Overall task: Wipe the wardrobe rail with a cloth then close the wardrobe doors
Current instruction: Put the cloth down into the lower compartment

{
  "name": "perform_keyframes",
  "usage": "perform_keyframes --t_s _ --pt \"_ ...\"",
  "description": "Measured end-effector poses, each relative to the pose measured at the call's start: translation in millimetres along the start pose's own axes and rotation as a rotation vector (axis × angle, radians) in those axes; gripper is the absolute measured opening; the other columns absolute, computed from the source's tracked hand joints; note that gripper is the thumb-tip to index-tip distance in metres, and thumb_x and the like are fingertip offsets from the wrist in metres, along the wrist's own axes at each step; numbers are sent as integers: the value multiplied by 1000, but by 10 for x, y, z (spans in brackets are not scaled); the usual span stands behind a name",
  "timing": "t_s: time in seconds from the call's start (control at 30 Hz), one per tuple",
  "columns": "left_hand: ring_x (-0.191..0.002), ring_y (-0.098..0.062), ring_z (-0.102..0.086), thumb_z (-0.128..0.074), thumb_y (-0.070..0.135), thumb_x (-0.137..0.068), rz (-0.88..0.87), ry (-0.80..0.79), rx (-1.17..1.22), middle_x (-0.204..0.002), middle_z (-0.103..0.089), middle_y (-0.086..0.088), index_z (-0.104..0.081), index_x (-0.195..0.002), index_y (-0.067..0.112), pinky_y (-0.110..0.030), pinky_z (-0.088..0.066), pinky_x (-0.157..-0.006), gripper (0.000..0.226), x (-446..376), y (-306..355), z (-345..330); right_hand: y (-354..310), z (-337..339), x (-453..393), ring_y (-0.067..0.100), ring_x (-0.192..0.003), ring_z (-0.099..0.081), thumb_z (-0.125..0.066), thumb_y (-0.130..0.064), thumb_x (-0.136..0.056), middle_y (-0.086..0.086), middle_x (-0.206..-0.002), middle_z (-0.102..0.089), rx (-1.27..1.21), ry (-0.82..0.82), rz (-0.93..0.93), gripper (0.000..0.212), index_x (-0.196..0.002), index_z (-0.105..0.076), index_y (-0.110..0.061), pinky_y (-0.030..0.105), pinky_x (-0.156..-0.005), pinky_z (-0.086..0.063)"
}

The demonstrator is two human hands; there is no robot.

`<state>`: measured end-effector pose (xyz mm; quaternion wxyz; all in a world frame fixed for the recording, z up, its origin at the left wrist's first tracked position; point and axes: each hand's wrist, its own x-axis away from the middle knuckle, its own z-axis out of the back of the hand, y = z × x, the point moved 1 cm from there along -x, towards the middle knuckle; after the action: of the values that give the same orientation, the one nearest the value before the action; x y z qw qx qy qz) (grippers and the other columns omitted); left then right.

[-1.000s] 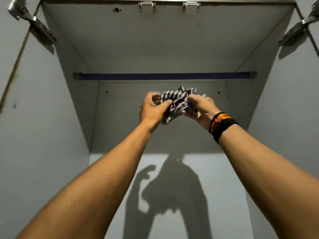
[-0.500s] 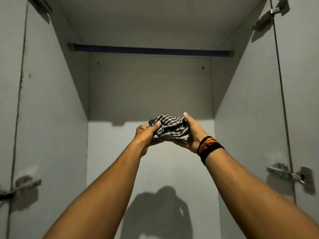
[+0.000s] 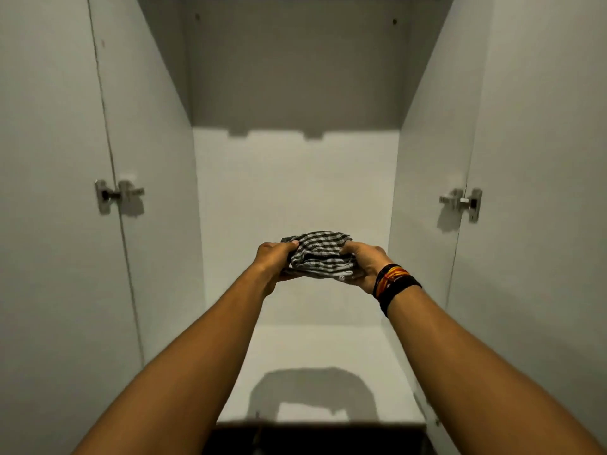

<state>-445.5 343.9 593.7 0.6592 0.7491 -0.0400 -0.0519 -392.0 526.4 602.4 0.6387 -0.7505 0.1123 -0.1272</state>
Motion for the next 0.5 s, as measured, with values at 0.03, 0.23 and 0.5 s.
perform_keyframes --t_s 0.03,0.23,0.5 --pt "-83 -26 -71 -63 15 -99 36 12 9 -106 -74 -18 -70 -113 1 -32 -65 -57 21 160 -179 8 180 63 95 33 -72 -66 -61 3 -83 17 -86 -67 4 -1 -34 17 -98 -65 -3 42 -62 -60" --pt "-77 -21 -69 -68 18 -95 189 119 -59 -94 -73 -10 -68 -97 9 -31 -61 -62 9 835 -1118 280 1223 261 632 30 -68 -62 -58 5 -82 14 -79 -65 10 -23 -200 15 -86 -65 -7 40 -62 -58" --pt "-49 -14 -54 -73 16 -93 357 220 -134 -53 -58 -1 -48 -58 17 -23 -48 -55 43 1731 -2674 984 2863 189 1215 29 -68 -64 -59 8 -76 14 -85 -66 25 -10 -437 22 -84 -66 -11 35 -59 -54"
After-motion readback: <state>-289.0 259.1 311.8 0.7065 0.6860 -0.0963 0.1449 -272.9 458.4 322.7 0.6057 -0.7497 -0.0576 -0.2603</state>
